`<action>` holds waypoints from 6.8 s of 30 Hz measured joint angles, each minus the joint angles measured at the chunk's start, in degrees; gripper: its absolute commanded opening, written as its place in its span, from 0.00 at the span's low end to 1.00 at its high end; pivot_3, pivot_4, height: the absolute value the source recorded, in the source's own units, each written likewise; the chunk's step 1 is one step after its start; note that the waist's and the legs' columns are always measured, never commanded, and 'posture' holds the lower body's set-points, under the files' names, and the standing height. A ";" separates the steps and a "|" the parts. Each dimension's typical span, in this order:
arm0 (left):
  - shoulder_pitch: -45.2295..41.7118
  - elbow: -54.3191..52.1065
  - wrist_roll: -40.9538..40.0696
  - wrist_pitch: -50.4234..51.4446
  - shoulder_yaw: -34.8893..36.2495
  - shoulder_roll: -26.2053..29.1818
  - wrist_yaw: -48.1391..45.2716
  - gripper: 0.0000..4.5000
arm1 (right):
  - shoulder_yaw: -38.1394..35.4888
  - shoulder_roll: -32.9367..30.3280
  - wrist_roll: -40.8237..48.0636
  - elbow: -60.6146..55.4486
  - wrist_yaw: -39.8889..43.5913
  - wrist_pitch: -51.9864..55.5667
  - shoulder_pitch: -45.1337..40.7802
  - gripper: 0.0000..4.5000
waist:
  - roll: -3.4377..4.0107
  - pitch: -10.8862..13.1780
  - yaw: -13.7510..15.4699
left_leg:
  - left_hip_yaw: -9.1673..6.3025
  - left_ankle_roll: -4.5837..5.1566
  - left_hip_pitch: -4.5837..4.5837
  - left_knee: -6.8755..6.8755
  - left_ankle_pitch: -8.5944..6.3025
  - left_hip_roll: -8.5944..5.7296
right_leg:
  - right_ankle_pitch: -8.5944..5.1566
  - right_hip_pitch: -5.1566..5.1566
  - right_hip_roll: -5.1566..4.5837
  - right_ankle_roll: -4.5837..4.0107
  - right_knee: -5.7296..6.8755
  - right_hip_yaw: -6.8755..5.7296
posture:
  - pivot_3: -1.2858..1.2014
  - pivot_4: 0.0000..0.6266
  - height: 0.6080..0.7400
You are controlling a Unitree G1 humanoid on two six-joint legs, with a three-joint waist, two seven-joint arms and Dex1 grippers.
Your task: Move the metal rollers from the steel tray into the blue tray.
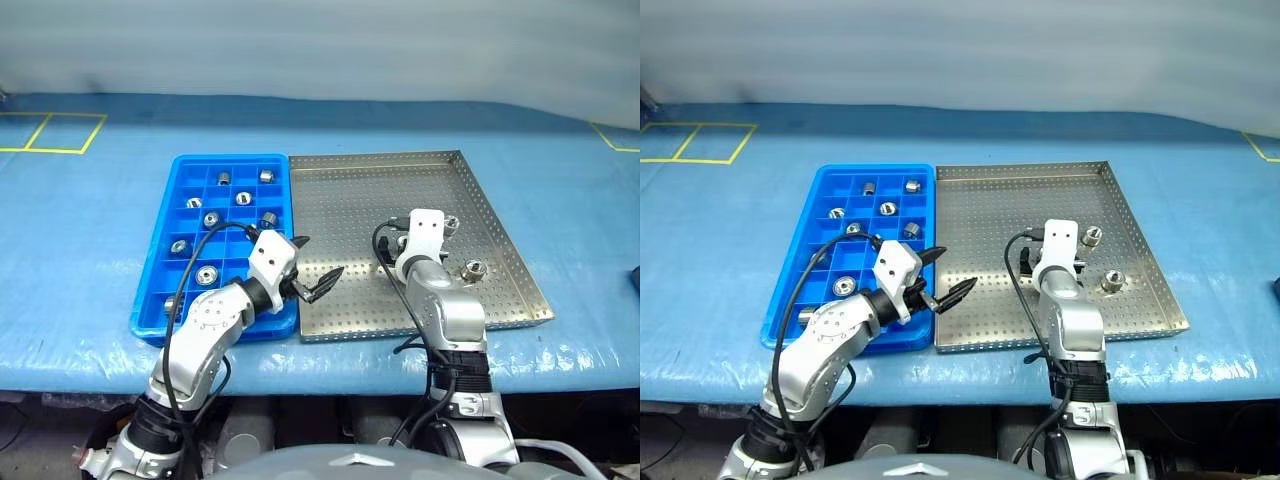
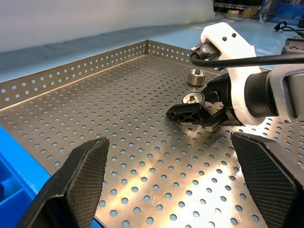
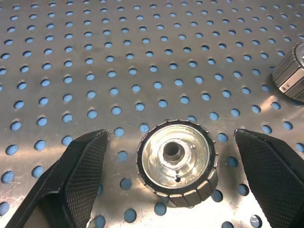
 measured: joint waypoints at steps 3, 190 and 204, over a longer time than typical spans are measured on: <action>0.30 -1.00 0.00 0.00 0.05 -0.10 0.18 1.00 | 0.56 -0.05 -0.02 0.20 0.38 -1.12 0.61 0.75 | 0.03 -0.02 0.06 | 0.00 0.00 0.05 0.01 0.01 0.04 | 0.00 0.03 0.01 0.00 0.02 0.00 | 0.56 0.24 1.00; 13.25 -4.65 3.55 -11.11 13.59 0.46 8.51 1.00 | 20.68 -17.63 5.46 -19.76 30.15 4.46 -5.99 0.38 | 0.35 0.17 5.09 | -0.24 -0.38 -0.08 -0.19 0.01 0.09 | -0.21 -0.12 0.20 -0.33 0.01 -0.33 | 0.66 0.24 1.00; 17.28 -7.94 -0.55 -10.88 18.07 2.17 6.67 1.00 | 31.13 -11.72 5.11 -14.06 33.72 7.62 -13.38 0.38 | 0.33 0.17 7.92 | -0.28 -0.39 -0.11 -0.25 0.01 0.09 | -0.23 -0.12 0.11 -0.36 -0.04 -0.42 | 0.67 0.24 1.00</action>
